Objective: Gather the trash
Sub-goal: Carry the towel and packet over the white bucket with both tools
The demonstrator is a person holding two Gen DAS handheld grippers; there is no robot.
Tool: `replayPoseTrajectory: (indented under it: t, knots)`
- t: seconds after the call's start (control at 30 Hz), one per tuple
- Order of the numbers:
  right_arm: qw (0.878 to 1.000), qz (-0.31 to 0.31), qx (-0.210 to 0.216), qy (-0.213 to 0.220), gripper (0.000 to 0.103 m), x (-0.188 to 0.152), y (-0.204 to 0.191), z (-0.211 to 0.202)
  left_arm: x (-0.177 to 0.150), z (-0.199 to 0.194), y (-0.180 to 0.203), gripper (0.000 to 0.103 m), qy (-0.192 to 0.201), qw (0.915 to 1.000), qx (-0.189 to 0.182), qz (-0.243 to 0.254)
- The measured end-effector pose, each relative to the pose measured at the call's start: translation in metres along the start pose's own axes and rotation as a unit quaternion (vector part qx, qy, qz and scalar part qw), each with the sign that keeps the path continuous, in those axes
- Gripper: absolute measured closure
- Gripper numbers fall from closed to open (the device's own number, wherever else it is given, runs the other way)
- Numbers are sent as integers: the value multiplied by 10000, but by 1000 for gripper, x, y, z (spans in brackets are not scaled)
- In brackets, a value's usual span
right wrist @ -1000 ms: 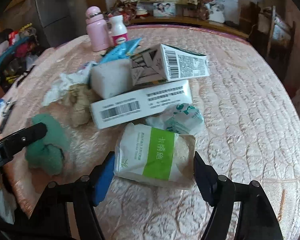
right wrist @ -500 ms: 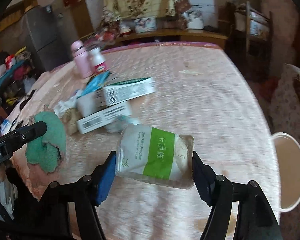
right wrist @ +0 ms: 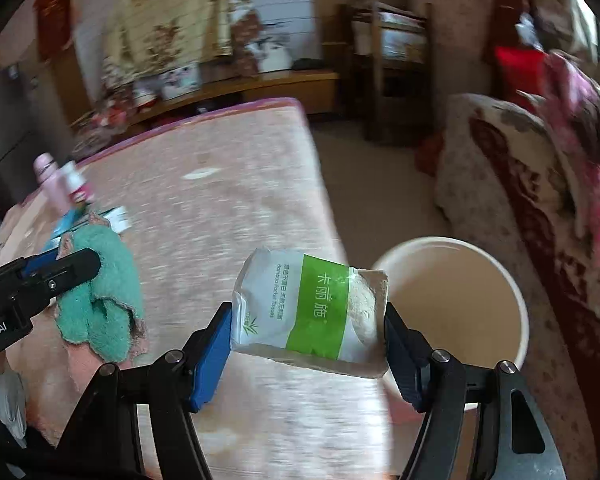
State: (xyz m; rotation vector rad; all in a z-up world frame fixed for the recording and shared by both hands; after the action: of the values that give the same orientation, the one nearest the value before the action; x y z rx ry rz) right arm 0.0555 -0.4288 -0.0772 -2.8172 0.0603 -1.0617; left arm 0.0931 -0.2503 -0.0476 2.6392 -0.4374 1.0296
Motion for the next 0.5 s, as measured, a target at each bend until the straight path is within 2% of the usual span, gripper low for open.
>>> replayPoseTrajectory:
  t: [0.23, 0.5]
  knots:
    - [9975, 470, -534, -21, 34, 0, 83, -1, 17, 44, 58, 64, -200, 9990, -282, 267]
    - [9915, 965, -851, -174, 34, -11, 150, 15, 29, 90, 106, 62, -426, 9970, -551, 347]
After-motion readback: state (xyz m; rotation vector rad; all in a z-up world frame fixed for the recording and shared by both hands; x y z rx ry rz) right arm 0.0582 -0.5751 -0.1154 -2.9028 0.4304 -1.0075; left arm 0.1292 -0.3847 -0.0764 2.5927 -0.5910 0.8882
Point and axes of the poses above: each gripper's, at about its wrist camera, not at the fingertips, and z roughly the way its jaws point, y to its right, x to its top, the point moved 3 cm from there along z, roughly the way its jaws point, and after that the axes turned 4 degrees about x, right-handed, at the moved point
